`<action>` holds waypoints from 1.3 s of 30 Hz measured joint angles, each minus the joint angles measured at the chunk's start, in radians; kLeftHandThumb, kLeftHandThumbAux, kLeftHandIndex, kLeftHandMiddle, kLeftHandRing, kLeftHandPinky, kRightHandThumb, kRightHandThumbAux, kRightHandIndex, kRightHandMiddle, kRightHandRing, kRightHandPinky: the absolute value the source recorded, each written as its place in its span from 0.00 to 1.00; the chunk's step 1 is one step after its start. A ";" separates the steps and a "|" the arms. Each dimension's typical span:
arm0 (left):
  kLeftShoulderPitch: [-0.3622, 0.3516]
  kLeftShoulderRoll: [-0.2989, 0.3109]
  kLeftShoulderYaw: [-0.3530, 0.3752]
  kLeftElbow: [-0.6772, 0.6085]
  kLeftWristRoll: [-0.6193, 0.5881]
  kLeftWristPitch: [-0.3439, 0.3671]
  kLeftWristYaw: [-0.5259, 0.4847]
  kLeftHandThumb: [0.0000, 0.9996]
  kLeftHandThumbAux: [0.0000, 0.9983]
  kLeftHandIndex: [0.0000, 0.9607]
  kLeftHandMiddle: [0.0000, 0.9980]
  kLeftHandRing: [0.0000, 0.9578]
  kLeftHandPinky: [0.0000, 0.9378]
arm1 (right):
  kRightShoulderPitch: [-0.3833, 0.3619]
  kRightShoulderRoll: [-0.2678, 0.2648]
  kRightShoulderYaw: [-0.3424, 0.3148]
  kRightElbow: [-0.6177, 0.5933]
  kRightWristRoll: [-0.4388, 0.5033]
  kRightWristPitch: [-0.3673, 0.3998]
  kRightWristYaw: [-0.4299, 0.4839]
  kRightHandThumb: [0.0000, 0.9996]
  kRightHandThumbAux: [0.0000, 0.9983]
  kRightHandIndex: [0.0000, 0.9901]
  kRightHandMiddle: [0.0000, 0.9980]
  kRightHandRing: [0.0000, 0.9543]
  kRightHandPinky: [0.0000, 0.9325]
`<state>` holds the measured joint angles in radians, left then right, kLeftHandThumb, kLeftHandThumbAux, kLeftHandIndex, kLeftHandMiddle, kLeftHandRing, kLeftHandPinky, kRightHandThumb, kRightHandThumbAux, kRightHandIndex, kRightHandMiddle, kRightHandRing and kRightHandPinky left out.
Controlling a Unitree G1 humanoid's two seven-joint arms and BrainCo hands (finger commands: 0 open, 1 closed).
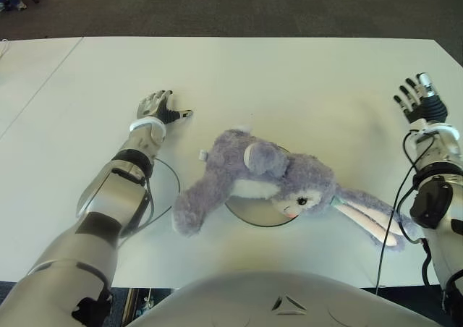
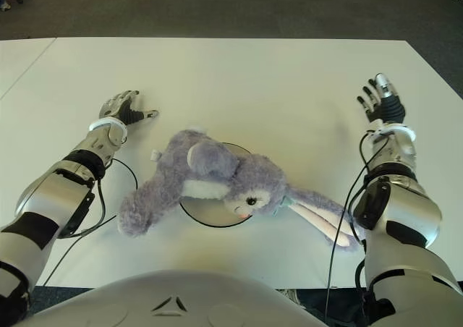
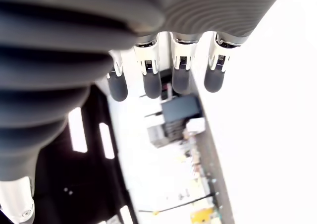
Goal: Put the doll into the plate.
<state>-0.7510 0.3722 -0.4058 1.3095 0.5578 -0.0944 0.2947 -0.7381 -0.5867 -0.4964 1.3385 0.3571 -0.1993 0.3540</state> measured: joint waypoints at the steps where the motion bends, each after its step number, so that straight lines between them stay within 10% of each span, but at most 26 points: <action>1: 0.001 -0.003 0.015 0.000 -0.013 -0.022 0.008 0.00 0.54 0.00 0.05 0.06 0.04 | 0.000 0.015 0.002 0.000 -0.007 -0.004 -0.013 0.00 0.61 0.10 0.12 0.10 0.08; 15: 0.021 -0.080 0.224 0.003 -0.209 -0.287 -0.039 0.00 0.55 0.00 0.03 0.03 0.00 | -0.023 0.221 0.085 -0.012 -0.136 -0.120 -0.099 0.00 0.63 0.11 0.12 0.10 0.09; 39: -0.024 -0.253 0.573 0.009 -0.548 -0.341 -0.356 0.00 0.52 0.00 0.02 0.01 0.02 | -0.051 0.373 0.115 -0.013 -0.180 -0.177 -0.135 0.00 0.58 0.15 0.19 0.16 0.14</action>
<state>-0.7747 0.1189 0.1674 1.3184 0.0094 -0.4358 -0.0608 -0.7895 -0.2139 -0.3811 1.3257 0.1767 -0.3759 0.2188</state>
